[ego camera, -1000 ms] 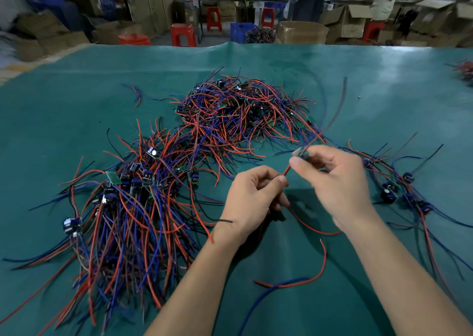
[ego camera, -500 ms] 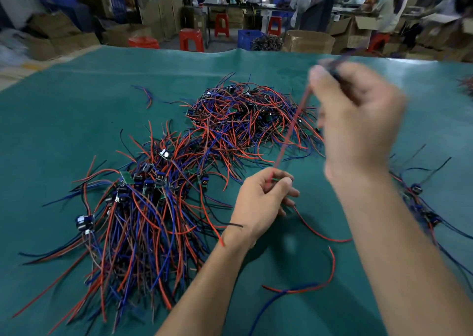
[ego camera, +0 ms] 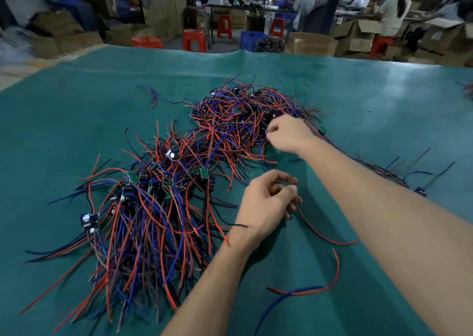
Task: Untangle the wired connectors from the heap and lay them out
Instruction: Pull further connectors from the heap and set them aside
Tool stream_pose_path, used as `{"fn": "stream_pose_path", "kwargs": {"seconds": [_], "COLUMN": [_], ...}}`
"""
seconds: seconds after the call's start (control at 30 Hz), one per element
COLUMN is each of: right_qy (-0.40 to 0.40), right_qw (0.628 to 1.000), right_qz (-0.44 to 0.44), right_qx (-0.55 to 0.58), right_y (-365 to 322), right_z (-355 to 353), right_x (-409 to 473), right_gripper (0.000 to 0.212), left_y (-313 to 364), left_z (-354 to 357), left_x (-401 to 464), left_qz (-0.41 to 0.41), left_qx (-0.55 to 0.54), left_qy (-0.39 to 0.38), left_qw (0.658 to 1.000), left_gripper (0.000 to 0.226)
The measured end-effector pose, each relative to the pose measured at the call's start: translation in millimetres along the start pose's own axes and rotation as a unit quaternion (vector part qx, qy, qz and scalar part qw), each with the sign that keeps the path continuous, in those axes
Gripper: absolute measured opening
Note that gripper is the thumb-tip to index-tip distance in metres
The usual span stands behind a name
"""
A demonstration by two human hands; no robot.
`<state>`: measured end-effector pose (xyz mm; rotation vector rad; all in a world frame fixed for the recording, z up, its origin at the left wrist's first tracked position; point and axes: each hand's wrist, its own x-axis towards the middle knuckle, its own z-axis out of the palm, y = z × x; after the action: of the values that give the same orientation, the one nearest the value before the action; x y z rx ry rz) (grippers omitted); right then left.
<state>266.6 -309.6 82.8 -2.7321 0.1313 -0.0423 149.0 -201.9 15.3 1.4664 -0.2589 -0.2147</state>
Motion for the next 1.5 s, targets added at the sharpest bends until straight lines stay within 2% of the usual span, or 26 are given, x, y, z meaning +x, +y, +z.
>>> {"fn": "stream_pose_path", "kwargs": {"seconds": [0.1, 0.2, 0.4, 0.57, 0.7, 0.77, 0.87, 0.93, 1.0, 1.13, 1.3, 1.4, 1.5], "right_qy": [0.036, 0.082, 0.165, 0.191, 0.206, 0.194, 0.144, 0.116, 0.082, -0.016, 0.023, 0.074, 0.136], "right_qw": [0.999, 0.996, 0.976, 0.942, 0.896, 0.907, 0.961, 0.983, 0.991, 0.998, 0.985, 0.952, 0.910], "right_qz": [0.000, 0.008, 0.028, 0.046, 0.044, 0.031, -0.001, -0.050, -0.073, -0.036, 0.029, 0.063, 0.072], "right_qx": [0.015, 0.046, 0.139, 0.274, 0.392, 0.372, 0.234, 0.136, 0.083, 0.058, 0.171, 0.291, 0.386], "right_y": [19.1, 24.2, 42.9, 57.4, 66.5, 68.9, 59.1, 41.9, 24.3, 7.2, 16.1, 29.6, 43.9], "right_z": [10.4, 10.8, -4.3, -23.1, -30.9, -27.6, -14.5, -7.9, -3.9, 6.9, 1.4, -15.7, -35.7], "right_x": [0.3, -0.2, -11.6, -37.5, -70.5, -81.3, -76.6, -62.5, -45.8, -16.3, -9.5, -18.7, -41.0], "right_gripper": [0.018, 0.024, 0.009, 0.007, 0.013, 0.013, 0.007, 0.014, 0.024, 0.028, 0.022, 0.016, 0.031], "left_y": [1.1, 2.3, 3.1, 0.8, -0.5, -0.5, -0.5, -0.8, -0.4, -0.6, -2.4, -2.6, -2.1], "left_z": [1.1, 0.9, 0.4, 0.8, 0.9, 1.3, 1.1, 1.3, 1.2, 0.9, 0.7, 0.9, 0.3], "left_x": [-0.4, -0.3, -0.8, 0.1, 1.4, 1.6, 1.0, 1.3, 2.1, 2.2, 3.0, 3.3, 2.8], "left_qz": [-0.004, -0.006, -0.013, -0.013, -0.011, -0.011, -0.007, -0.004, -0.001, -0.003, -0.006, -0.009, -0.011], "left_qx": [-0.001, 0.001, -0.004, -0.013, -0.028, -0.034, -0.026, -0.022, -0.018, -0.024, -0.030, -0.029, -0.028], "left_qy": [-0.002, 0.001, 0.007, 0.013, 0.027, 0.034, 0.036, 0.035, 0.035, 0.030, 0.031, 0.036, 0.043], "left_qw": [1.000, 1.000, 1.000, 1.000, 0.999, 0.999, 0.999, 0.999, 0.999, 0.999, 0.999, 0.999, 0.999], "left_gripper": [0.013, 0.014, 0.016, 0.017, 0.017, 0.016, 0.017, 0.018, 0.018, 0.020, 0.021, 0.021, 0.019]}}
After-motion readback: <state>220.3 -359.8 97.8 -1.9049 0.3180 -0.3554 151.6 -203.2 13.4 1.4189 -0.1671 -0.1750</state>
